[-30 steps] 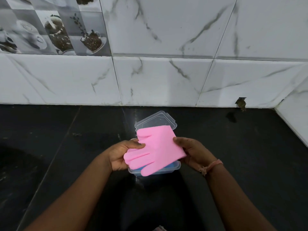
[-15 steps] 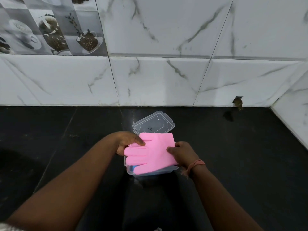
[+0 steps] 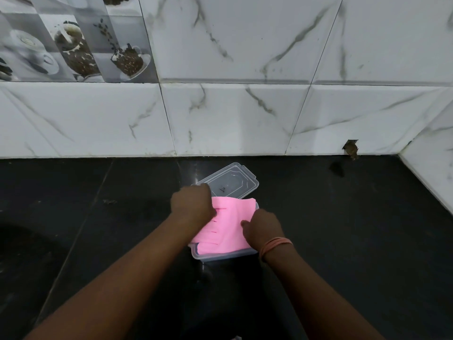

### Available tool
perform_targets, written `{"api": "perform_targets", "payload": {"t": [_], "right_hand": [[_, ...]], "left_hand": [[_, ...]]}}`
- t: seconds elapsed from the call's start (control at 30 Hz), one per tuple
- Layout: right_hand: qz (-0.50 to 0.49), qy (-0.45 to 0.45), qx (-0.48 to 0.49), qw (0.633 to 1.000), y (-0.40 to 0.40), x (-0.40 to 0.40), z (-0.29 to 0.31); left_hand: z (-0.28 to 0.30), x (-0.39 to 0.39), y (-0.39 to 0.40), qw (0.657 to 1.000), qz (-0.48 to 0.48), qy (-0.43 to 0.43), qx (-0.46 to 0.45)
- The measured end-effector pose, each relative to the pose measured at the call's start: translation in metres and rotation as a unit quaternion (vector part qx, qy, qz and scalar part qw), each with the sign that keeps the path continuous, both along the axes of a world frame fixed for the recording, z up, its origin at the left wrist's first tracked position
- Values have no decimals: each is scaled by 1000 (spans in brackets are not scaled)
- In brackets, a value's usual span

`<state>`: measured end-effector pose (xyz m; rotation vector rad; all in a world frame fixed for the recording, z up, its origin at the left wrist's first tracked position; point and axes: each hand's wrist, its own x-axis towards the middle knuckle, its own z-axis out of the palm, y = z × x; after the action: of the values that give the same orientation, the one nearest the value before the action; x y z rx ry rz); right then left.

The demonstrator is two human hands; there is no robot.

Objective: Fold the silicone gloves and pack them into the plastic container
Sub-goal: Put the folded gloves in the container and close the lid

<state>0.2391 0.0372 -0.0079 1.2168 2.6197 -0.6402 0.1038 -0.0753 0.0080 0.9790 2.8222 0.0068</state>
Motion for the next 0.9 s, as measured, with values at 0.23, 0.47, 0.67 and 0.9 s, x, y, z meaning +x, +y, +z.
{"api": "perform_targets", "payload": {"t": [0.23,0.47,0.67,0.9], "right_hand": [[204,31,167,964,16,2,3],[338,-44,85,936,25,-1,-21],[362,-63,134,921,21,3,-34],[403,-128,150,894,21,-12,-29]], "left_hand": [[-8,36,-11,975,-201,-37,-83],[-32,36,-15,974,-214,-16,-75],[-54,32,-16,969,-225,-22,-102],[-60,13,-13,956,-258,-71,-119]]}}
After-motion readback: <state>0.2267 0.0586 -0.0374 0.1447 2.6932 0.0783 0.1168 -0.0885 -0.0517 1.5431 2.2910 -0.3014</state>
